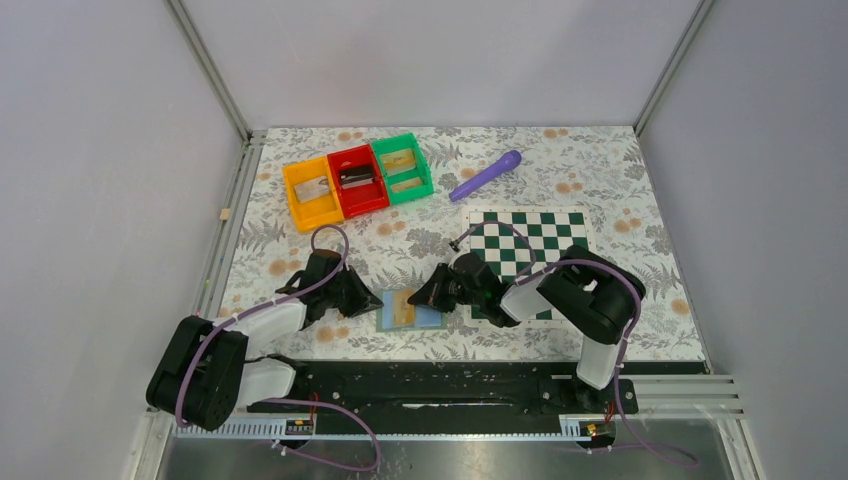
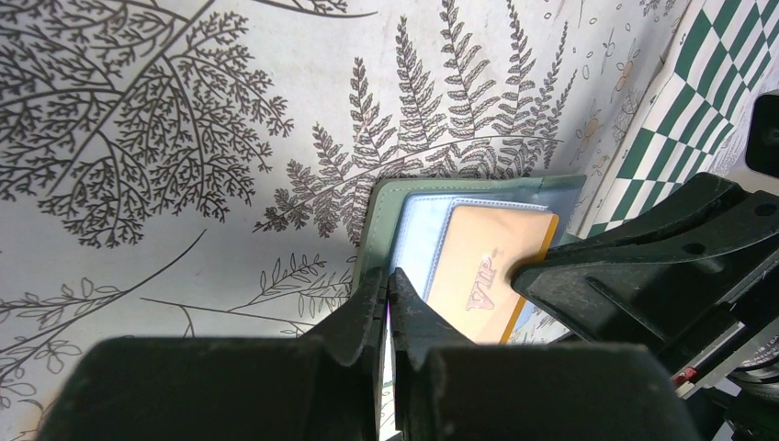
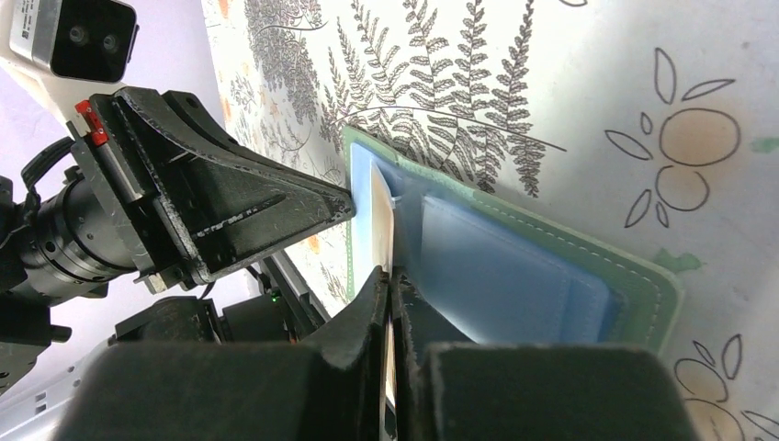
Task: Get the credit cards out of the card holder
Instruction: Remove the credit card from the card holder.
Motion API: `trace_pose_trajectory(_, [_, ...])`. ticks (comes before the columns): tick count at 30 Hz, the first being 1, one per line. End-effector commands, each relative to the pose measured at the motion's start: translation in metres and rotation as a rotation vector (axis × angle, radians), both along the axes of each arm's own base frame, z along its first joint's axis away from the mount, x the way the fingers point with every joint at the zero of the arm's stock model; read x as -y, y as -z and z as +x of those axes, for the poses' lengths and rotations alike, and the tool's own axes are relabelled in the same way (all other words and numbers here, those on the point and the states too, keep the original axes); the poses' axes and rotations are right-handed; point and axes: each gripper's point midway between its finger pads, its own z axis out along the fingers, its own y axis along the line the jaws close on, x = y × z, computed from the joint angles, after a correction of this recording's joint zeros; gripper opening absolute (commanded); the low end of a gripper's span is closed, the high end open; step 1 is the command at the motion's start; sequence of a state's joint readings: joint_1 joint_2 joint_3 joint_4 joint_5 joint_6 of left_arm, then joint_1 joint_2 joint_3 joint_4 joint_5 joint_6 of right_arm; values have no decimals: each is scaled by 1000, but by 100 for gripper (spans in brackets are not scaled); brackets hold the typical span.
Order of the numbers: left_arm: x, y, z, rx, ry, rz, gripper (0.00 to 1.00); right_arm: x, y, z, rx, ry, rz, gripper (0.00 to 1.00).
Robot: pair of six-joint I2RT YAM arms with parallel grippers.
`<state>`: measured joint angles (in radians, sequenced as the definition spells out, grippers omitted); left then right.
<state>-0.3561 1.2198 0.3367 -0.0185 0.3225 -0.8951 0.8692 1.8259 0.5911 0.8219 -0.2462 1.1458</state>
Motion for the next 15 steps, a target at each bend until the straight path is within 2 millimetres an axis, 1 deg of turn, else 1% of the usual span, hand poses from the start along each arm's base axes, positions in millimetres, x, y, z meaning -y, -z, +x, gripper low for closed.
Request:
trace_pose_trajectory(1, [-26,35,-22,-110,-36,151,5,4,-5,-2,13,-16,12,4])
trace_pose_trajectory(2, [-26,35,-22,-110,-37,151,5,4,-5,-2,13,-17,11,0])
trace_pose_trajectory(7, [-27,35,-22,-109,-41,154,5,6,-7,-2,14,-18,21,0])
trace_pose_trajectory(9, [-27,35,-21,-109,-43,156,5,6,-8,-1,13,-16,27,10])
trace_pose_trajectory(10, [-27,35,-21,-112,-43,156,5,7,-8,-1,12,-14,29,11])
trace_pose_trajectory(11, [-27,36,-21,-116,-43,157,5,7,-7,-1,11,-15,28,9])
trace_pose_trajectory(13, [-26,37,-21,-123,-40,158,6,8,-8,-2,8,-15,34,1])
trace_pose_trajectory(15, [-26,37,-21,-126,-37,158,6,9,-9,-2,8,-11,44,0])
